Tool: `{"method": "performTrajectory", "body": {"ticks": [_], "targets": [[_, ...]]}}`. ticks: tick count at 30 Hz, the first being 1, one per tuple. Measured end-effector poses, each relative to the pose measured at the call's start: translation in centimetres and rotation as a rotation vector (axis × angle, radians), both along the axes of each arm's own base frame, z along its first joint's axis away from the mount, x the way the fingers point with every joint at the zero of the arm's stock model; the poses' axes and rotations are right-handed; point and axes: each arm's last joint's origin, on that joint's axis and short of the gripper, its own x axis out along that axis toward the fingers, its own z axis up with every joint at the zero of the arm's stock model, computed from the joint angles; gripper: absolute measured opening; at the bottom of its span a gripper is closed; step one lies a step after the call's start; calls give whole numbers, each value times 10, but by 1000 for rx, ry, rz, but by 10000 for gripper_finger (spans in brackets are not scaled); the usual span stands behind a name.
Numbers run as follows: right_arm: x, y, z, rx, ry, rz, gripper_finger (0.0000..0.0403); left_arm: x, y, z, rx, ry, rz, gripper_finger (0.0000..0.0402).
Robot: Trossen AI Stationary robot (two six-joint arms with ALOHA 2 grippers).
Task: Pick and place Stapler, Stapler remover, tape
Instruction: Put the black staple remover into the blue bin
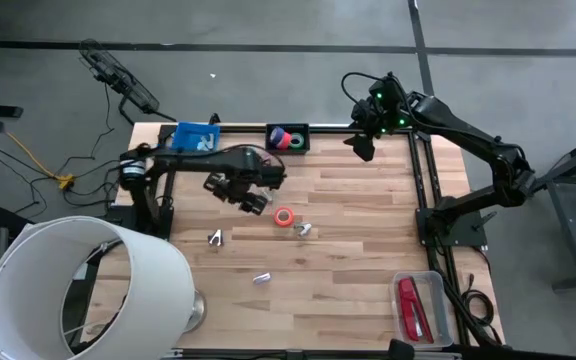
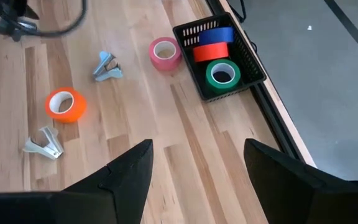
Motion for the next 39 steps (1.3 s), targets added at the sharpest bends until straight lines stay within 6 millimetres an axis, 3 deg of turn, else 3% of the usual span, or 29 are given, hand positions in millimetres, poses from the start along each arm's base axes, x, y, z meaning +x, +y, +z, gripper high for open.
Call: {"method": "performTrajectory", "body": {"ticks": [6,10,20,26,39], "targets": [[0,0,0,-3,3,6,243,-30,-13,-3,-66,-69,192,241],[0,0,0,-12,6,15,243,-43,-18,-20,-159,-51,301,241],[0,1,0,9,-12,39,243,-61,-25,-64,-290,-19,344,241],[0,1,0,16,-14,44,243,-65,-27,-80,-342,-51,348,241],[0,1,0,13,-13,47,243,-63,-26,-83,-336,-79,368,241]]}}
